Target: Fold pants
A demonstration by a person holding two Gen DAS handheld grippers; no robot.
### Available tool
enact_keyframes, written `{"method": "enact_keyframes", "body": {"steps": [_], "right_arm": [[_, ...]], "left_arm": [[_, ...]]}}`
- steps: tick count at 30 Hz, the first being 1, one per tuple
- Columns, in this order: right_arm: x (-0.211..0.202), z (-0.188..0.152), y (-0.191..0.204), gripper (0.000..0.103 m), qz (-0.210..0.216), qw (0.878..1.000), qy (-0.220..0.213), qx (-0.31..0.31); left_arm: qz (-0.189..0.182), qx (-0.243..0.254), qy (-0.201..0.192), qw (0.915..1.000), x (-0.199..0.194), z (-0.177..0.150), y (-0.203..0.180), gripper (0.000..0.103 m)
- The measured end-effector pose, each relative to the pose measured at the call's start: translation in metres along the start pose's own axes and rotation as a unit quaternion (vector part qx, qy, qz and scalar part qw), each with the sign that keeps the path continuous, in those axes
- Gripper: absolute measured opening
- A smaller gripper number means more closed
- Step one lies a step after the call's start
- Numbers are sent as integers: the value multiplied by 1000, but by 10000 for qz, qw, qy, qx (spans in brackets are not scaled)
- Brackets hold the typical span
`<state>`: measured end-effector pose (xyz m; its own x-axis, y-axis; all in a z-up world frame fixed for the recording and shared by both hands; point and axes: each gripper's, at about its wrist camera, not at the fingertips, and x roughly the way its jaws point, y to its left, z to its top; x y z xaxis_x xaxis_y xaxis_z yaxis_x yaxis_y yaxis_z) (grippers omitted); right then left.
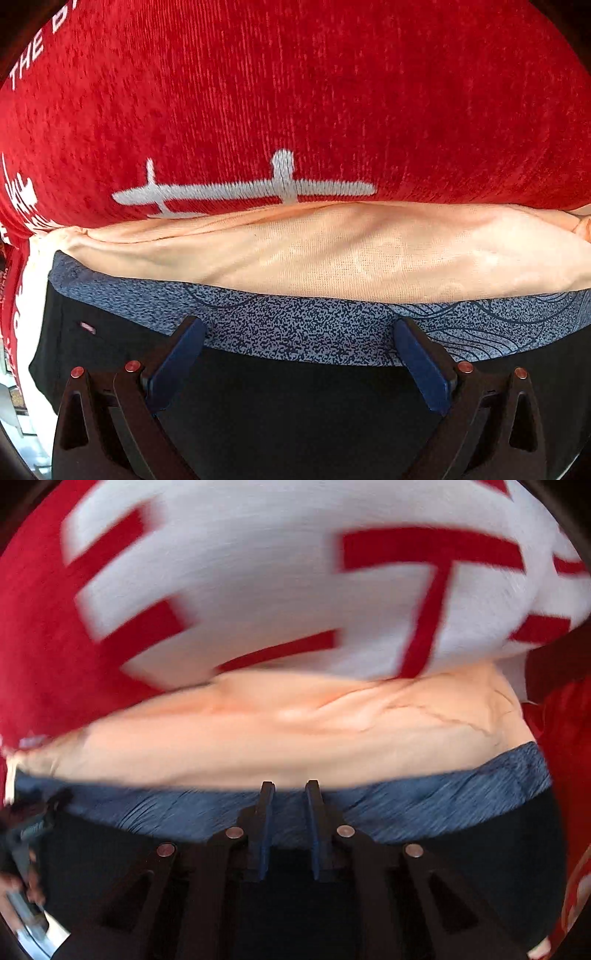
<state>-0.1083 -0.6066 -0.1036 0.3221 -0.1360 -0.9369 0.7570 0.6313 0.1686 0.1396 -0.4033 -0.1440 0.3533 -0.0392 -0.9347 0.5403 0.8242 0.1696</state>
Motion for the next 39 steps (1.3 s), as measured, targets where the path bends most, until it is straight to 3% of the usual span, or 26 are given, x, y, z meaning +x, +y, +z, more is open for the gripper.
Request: {"method": "enact_keyframes", "body": {"steps": [3,6,10,12,16,20,23,30,33,39], "right_arm": [[-21,3,-18,21,-101,9994,-110,321],[-50,-8,-35,21,-437,9983,-305,228],[-62,-30,-71,21,-1150,9927,-10,366],[-79,-43,-82,21,-1028,9929,-88,598],[-108,-74,-65,21,-822,9951,-241,488],[-105,-92,-65,21,-747,9952,-92,628],[-90,-95,-85,20,-958,9907,84,966],[-108,-109,-119,21,-972,9800,-86,1736],[-97,-99,-121,20,-1026,9840,-47,1458],[-78,-89,-109,24,-1738,9820,173,721]], "left_arm": [[-173,91,-22,9998,-29,-9,-9,103],[-284,312,-16,9991,-47,-19,-24,103],[-531,453,219,9973,-63,-33,-47,103],[-617,488,307,9964,-68,-46,-56,103],[-692,641,456,9945,-74,-82,-72,103],[-648,667,514,9943,-65,-106,-77,103],[-723,498,522,9948,-66,-110,-76,103],[-580,542,463,9958,-73,-113,-90,103],[-531,530,476,9960,-75,-113,-96,103],[-486,538,501,9961,-71,-115,-94,103]]}}
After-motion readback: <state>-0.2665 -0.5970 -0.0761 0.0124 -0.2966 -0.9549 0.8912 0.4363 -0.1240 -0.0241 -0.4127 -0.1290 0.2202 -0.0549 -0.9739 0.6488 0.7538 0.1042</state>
